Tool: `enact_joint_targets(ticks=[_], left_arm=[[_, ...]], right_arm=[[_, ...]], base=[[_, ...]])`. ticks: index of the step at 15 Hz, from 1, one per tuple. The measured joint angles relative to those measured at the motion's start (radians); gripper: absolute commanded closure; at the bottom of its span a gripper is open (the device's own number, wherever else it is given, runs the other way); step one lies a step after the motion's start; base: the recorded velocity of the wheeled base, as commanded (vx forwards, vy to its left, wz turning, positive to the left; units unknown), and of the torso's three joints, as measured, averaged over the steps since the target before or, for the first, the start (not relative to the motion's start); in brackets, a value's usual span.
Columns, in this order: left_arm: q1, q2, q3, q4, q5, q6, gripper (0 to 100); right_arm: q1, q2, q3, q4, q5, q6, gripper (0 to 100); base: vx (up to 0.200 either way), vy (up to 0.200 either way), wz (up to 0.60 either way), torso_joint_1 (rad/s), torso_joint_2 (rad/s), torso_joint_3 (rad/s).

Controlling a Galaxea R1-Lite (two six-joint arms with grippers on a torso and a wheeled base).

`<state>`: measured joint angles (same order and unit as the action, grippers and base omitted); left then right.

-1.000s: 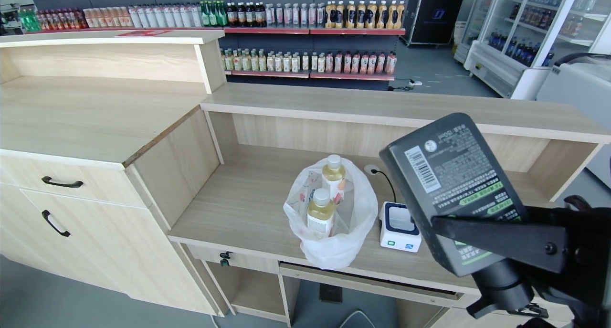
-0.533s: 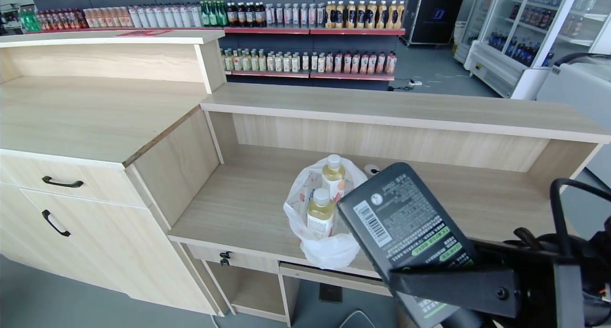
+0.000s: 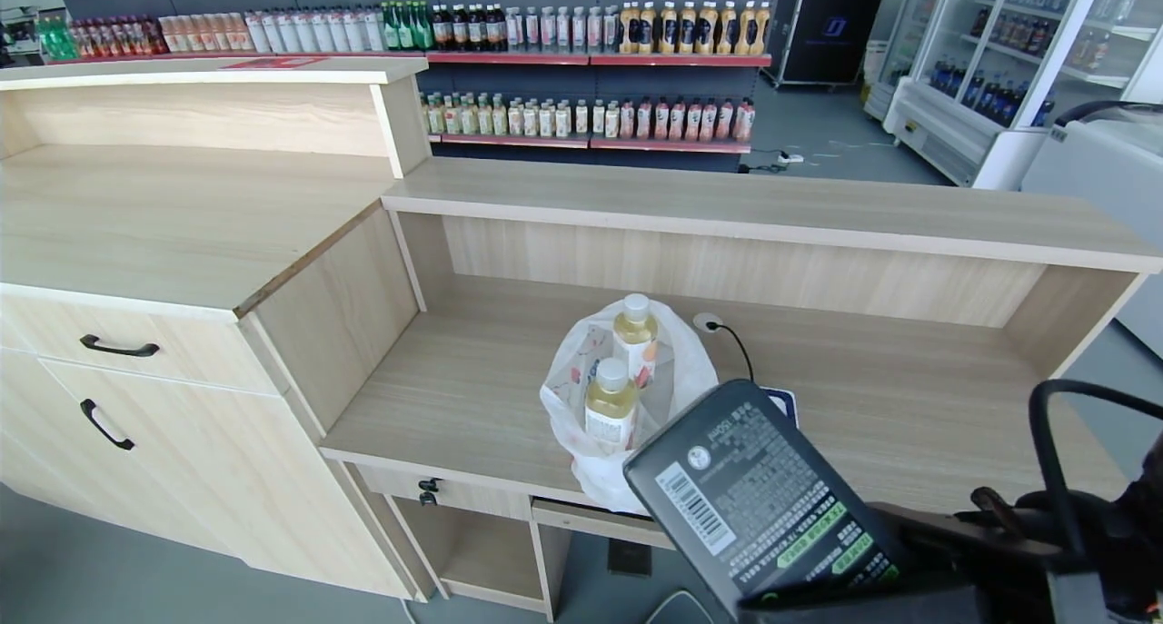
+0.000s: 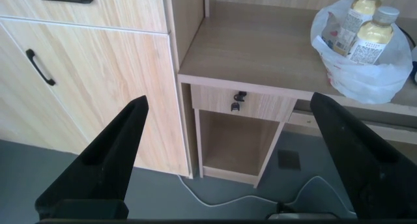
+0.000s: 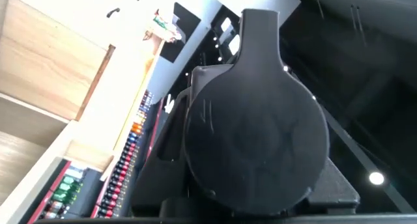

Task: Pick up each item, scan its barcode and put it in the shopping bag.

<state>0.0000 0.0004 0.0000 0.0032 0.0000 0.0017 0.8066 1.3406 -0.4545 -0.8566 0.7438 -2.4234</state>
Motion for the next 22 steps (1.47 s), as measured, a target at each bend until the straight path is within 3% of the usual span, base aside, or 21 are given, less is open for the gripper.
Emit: enact_joint_targets(ticks=[19, 22], left_arm=[[0.0, 0.0, 0.0, 0.0, 0.0, 0.0, 0], [0.0, 0.0, 0.0, 0.0, 0.0, 0.0, 0]], right_arm=[[-0.042, -0.136, 0.021, 0.092, -0.003, -0.001, 100], [-0.107, -0.149, 0.012, 0.163, -0.023, 0.062, 100]], base=[[0.0, 0.0, 0.0, 0.0, 0.0, 0.0], [0.0, 0.0, 0.0, 0.0, 0.0, 0.0]])
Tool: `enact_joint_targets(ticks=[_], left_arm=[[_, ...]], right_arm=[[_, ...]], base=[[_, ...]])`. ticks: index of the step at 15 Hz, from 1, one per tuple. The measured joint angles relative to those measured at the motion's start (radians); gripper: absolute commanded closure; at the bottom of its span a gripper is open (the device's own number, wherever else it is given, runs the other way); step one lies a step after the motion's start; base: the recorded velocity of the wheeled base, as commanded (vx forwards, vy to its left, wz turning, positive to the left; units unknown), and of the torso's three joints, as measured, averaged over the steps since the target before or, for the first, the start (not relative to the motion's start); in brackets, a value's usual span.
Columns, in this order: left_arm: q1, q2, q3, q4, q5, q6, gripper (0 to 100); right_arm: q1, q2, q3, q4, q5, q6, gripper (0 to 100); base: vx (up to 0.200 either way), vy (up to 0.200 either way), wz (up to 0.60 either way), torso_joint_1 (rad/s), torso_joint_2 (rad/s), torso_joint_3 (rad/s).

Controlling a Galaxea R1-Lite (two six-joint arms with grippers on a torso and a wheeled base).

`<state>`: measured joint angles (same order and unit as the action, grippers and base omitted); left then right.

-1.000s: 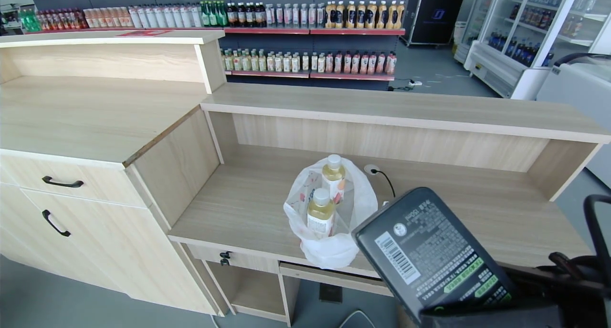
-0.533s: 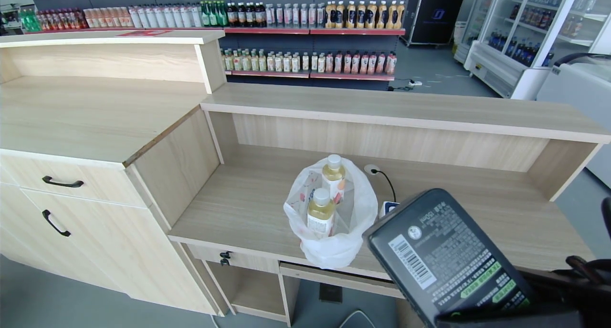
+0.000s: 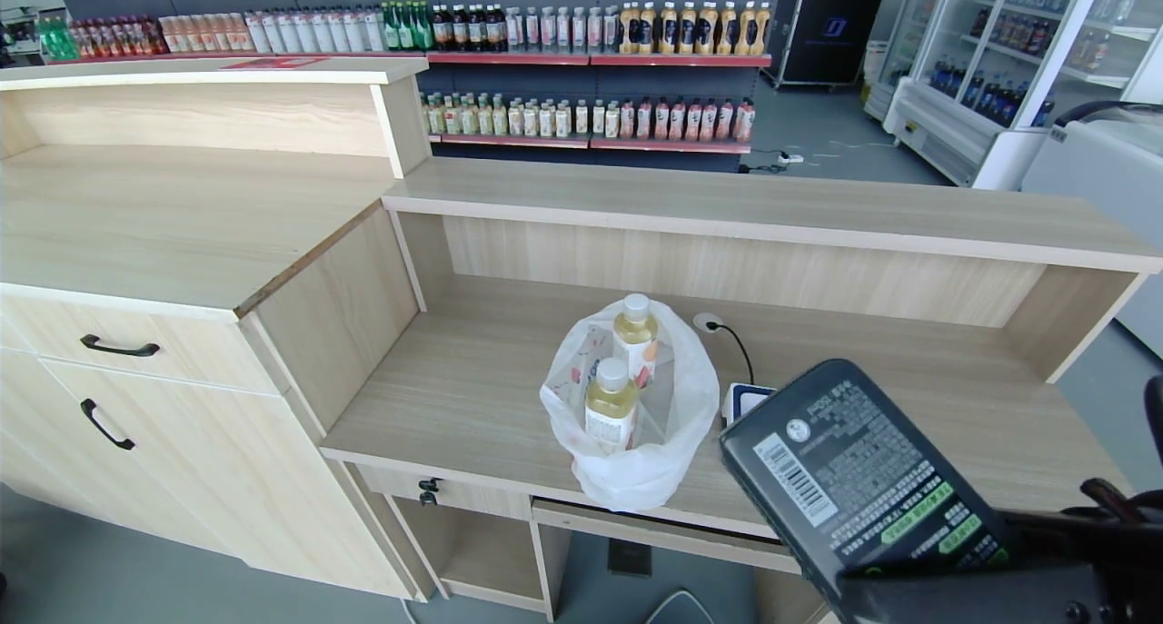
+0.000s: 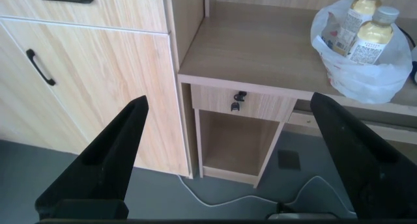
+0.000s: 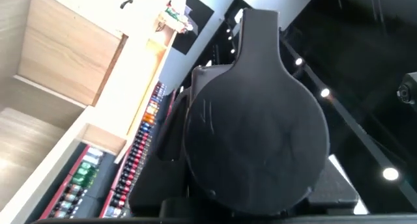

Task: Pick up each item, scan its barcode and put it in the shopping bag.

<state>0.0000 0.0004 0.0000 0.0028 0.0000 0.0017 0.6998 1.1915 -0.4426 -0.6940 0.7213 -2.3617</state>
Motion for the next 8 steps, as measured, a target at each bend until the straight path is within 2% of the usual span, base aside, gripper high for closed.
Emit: enact_joint_targets(ticks=[2, 3, 5, 8], left_arm=[[0.0, 0.0, 0.0, 0.0, 0.0, 0.0, 0], [0.0, 0.0, 0.0, 0.0, 0.0, 0.0, 0], [0.0, 0.0, 0.0, 0.0, 0.0, 0.0, 0], [0.0, 0.0, 0.0, 0.0, 0.0, 0.0, 0]], right_arm=[[-0.1, -0.015, -0.004, 0.069, -0.065, 0.116, 100], [-0.181, -0.029, -0.006, 0.124, -0.102, 0.226, 100], [-0.409, -0.069, -0.016, 0.206, -0.142, 0.576, 100], [-0.749, -0.112, -0.025, 0.259, -0.084, 1.045, 100]], base=[[0.0, 0.0, 0.0, 0.0, 0.0, 0.0], [0.0, 0.0, 0.0, 0.0, 0.0, 0.0], [0.0, 0.0, 0.0, 0.0, 0.0, 0.0], [0.0, 0.0, 0.0, 0.0, 0.0, 0.0]])
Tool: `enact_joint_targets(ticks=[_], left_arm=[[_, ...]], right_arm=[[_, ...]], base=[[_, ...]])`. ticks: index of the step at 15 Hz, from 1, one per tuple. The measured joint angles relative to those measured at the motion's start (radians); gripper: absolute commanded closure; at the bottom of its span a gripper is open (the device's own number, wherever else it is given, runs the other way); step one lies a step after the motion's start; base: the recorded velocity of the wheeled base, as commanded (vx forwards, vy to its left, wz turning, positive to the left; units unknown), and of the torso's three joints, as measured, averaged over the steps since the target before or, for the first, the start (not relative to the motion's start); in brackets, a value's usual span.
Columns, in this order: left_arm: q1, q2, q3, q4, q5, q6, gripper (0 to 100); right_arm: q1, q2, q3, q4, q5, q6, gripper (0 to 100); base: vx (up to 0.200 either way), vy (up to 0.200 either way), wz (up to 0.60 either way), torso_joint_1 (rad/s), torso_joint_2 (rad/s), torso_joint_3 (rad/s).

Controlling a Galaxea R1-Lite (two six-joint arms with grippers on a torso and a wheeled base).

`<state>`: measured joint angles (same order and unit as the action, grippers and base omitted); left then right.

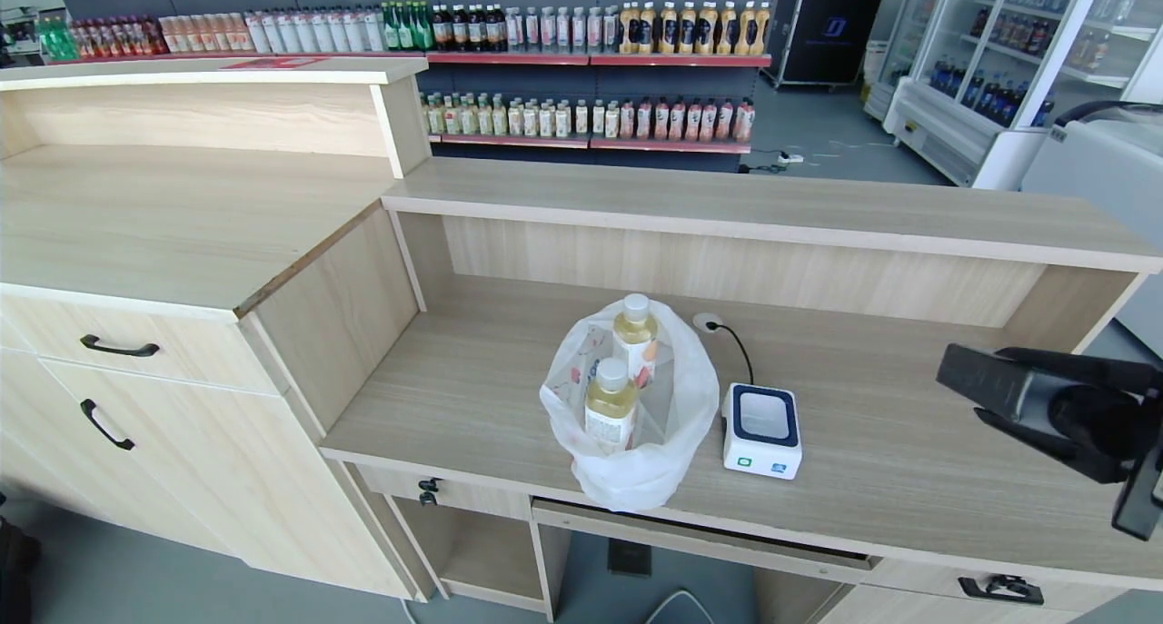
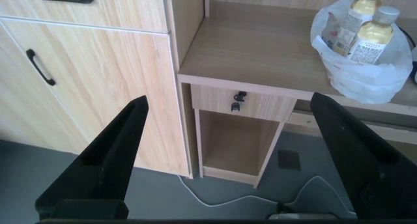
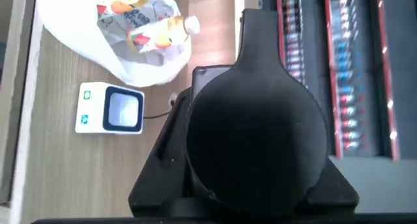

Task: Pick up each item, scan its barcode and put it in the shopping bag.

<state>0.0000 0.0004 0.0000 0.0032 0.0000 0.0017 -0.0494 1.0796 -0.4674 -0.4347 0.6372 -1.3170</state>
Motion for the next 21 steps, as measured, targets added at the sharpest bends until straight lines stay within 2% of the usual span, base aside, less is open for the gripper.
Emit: enact_joint_targets(ticks=[1, 2, 5, 7, 9, 11, 13, 16, 17, 19, 21], left_arm=[[0.0, 0.0, 0.0, 0.0, 0.0, 0.0, 0], [0.0, 0.0, 0.0, 0.0, 0.0, 0.0, 0], [0.0, 0.0, 0.0, 0.0, 0.0, 0.0, 0], [-0.001, 0.0, 0.0, 0.0, 0.0, 0.0, 0], [0.0, 0.0, 0.0, 0.0, 0.0, 0.0, 0], [0.0, 0.0, 0.0, 0.0, 0.0, 0.0, 0], [0.0, 0.0, 0.0, 0.0, 0.0, 0.0, 0], [-0.001, 0.0, 0.0, 0.0, 0.0, 0.0, 0], [0.0, 0.0, 0.0, 0.0, 0.0, 0.0, 0], [0.0, 0.0, 0.0, 0.0, 0.0, 0.0, 0], [0.0, 0.0, 0.0, 0.0, 0.0, 0.0, 0]], right_arm=[[-0.079, -0.009, -0.002, 0.011, 0.027, 0.198, 100], [-0.115, -0.015, -0.003, 0.016, 0.04, 0.337, 100], [-0.157, -0.027, -0.002, 0.018, 0.042, 0.631, 100], [-0.164, -0.006, 0.006, 0.016, -0.108, 0.808, 100], [-0.151, 0.055, -0.04, 0.012, -0.214, 1.085, 100], [-0.141, 0.151, -0.109, 0.011, -0.241, 1.36, 100], [-0.151, 0.256, -0.169, 0.006, -0.255, 1.52, 100], [-0.171, 0.42, -0.224, 0.009, -0.257, 1.553, 100], [-0.181, 0.467, -0.23, 0.01, -0.257, 1.527, 100], [-0.221, 0.564, -0.222, 0.012, -0.2, 1.371, 100], [-0.25, 0.636, -0.215, 0.01, -0.161, 1.322, 100]], base=[[0.0, 0.0, 0.0, 0.0, 0.0, 0.0], [0.0, 0.0, 0.0, 0.0, 0.0, 0.0], [0.0, 0.0, 0.4, 0.0, 0.0, 0.002], [0.0, 0.0, 0.6, 0.002, 0.0, 0.002], [0.0, 0.0, 0.0, 0.0, 0.0, 0.0], [0.0, 0.0, 0.0, 0.0, 0.0, 0.0], [0.0, 0.0, 0.0, 0.0, 0.0, 0.0], [0.0, 0.0, 0.0, 0.0, 0.0, 0.0], [0.0, 0.0, 0.0, 0.0, 0.0, 0.0], [0.0, 0.0, 0.0, 0.0, 0.0, 0.0], [0.0, 0.0, 0.0, 0.0, 0.0, 0.0]])
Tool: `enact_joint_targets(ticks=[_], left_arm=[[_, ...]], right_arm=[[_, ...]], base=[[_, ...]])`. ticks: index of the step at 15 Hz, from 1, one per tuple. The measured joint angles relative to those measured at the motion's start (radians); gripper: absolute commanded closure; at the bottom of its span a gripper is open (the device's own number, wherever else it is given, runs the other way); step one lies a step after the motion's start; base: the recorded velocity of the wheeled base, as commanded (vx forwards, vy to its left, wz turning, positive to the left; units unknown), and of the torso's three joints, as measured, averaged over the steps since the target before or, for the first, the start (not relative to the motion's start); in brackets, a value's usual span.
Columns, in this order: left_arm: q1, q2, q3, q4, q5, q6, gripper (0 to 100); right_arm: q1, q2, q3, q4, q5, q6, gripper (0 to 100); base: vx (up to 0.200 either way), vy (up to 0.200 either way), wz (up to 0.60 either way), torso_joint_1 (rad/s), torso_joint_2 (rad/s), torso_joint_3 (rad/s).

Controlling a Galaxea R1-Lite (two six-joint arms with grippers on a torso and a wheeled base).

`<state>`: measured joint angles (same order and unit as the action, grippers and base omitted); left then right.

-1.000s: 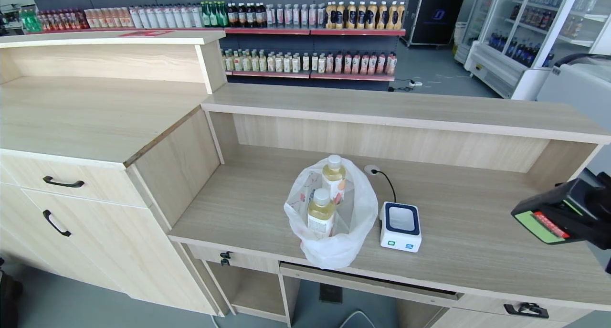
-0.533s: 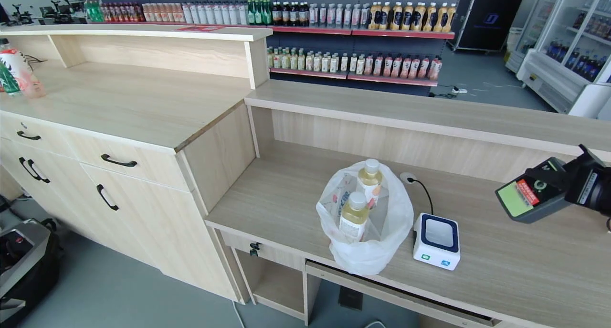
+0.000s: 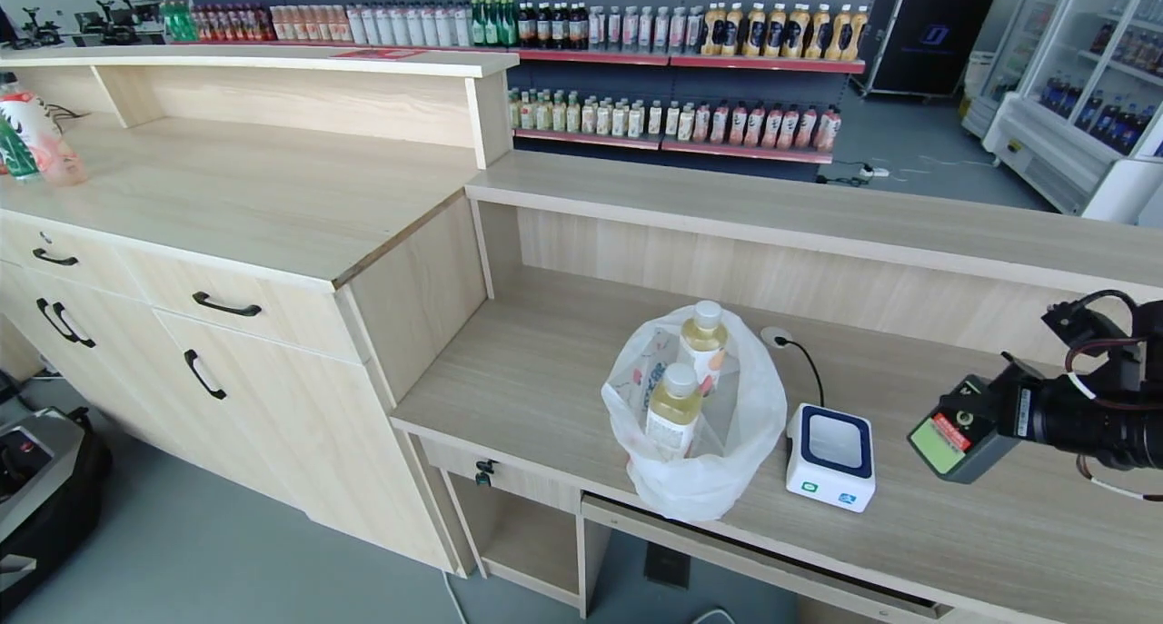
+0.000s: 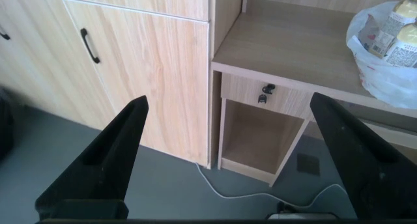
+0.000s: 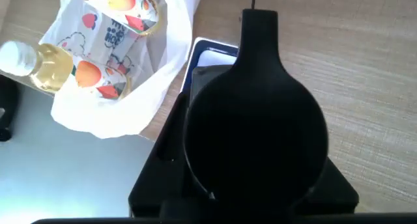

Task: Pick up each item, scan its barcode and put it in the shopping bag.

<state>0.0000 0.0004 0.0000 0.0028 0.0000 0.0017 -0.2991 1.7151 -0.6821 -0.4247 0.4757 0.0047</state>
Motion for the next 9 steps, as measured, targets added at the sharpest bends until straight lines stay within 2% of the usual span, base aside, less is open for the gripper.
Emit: enact_joint_targets(ticks=[5, 9], left_arm=[[0.0, 0.0, 0.0, 0.0, 0.0, 0.0, 0], [0.0, 0.0, 0.0, 0.0, 0.0, 0.0, 0]], right_arm=[[-0.009, 0.139, -0.082, -0.004, 0.156, -0.07, 100], [0.021, 0.199, -0.109, -0.004, 0.161, -0.138, 100]], base=[[0.0, 0.0, 0.0, 0.0, 0.0, 0.0], [0.0, 0.0, 0.0, 0.0, 0.0, 0.0]])
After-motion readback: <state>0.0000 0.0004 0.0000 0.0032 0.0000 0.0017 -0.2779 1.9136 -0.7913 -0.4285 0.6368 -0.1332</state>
